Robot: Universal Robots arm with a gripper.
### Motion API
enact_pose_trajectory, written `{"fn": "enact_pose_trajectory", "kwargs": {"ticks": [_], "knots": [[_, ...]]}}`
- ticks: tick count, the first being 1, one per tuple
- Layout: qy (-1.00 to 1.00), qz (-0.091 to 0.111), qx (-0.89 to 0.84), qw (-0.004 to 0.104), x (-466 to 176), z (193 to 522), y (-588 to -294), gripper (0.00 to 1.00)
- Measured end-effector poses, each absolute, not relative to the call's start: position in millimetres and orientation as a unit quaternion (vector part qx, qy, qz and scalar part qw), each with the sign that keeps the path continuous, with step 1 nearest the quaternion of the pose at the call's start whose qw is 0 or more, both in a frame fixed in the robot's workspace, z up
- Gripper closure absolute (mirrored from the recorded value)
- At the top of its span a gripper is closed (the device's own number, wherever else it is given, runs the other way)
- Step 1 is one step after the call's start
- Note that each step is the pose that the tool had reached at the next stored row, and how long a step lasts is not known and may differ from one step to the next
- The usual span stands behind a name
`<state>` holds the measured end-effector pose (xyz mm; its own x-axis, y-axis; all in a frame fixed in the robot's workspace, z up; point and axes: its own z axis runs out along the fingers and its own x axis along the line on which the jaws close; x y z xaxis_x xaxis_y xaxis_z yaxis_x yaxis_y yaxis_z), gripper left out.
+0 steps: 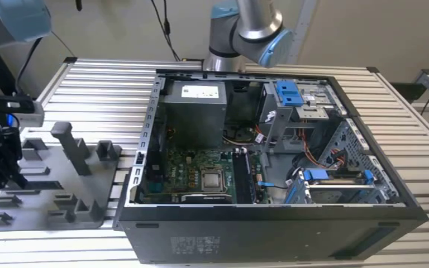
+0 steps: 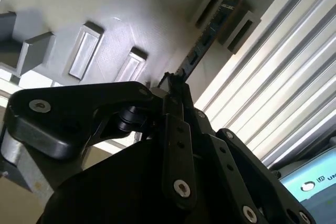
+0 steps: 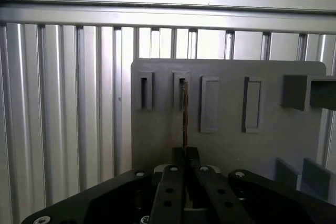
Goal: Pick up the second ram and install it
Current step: 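Pick up the second ram and move it above second insertion slot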
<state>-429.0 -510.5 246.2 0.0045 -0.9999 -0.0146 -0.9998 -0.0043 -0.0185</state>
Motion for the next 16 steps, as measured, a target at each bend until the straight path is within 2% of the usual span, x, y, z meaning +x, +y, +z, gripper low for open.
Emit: {"fn": "enact_pose_trajectory", "kwargs": {"ticks": [16], "knots": [[0.723, 0.000, -0.691, 0.013, -429, 263, -511, 0.86]]}}
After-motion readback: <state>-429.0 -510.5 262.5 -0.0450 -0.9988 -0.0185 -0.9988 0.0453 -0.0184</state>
